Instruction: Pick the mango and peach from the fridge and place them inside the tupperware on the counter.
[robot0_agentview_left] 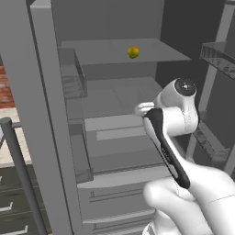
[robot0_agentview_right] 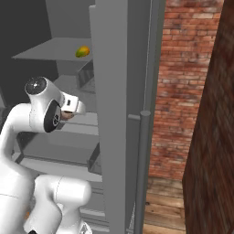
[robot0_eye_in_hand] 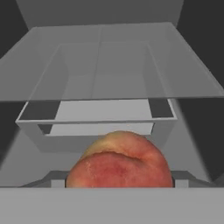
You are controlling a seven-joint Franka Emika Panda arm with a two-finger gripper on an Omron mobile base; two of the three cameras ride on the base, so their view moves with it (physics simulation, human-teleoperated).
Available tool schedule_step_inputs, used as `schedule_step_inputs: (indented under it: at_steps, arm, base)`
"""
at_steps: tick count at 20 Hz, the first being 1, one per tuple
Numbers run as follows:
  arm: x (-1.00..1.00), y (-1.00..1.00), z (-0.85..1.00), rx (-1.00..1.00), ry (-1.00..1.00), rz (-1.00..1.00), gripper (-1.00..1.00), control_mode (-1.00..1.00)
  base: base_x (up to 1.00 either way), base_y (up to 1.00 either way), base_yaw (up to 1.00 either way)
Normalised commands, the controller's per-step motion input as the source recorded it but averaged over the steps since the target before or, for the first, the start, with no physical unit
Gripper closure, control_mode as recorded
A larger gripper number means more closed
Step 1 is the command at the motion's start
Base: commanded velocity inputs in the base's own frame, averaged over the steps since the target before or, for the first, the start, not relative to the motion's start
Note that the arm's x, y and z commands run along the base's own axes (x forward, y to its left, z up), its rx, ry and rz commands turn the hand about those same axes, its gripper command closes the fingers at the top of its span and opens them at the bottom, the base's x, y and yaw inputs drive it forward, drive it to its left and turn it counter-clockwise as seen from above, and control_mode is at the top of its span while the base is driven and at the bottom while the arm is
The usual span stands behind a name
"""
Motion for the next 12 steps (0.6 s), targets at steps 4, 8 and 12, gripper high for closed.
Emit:
schedule_step_inputs:
  at_steps: [4,8,12]
  arm:
    - [-0.98,0.07,0.39,-0.04,0.01,0.00,1.00,-1.00]
    - [-0.96,0.05,0.33,-0.10,0.00,0.00,1.00,-1.00]
    - [-0.84,0.00,0.36,-0.14,0.03,0.00,1.00,-1.00]
  base:
    - [0.00,0.00,0.00]
    - [0.00,0.00,0.00]
    - [0.00,0.00,0.00]
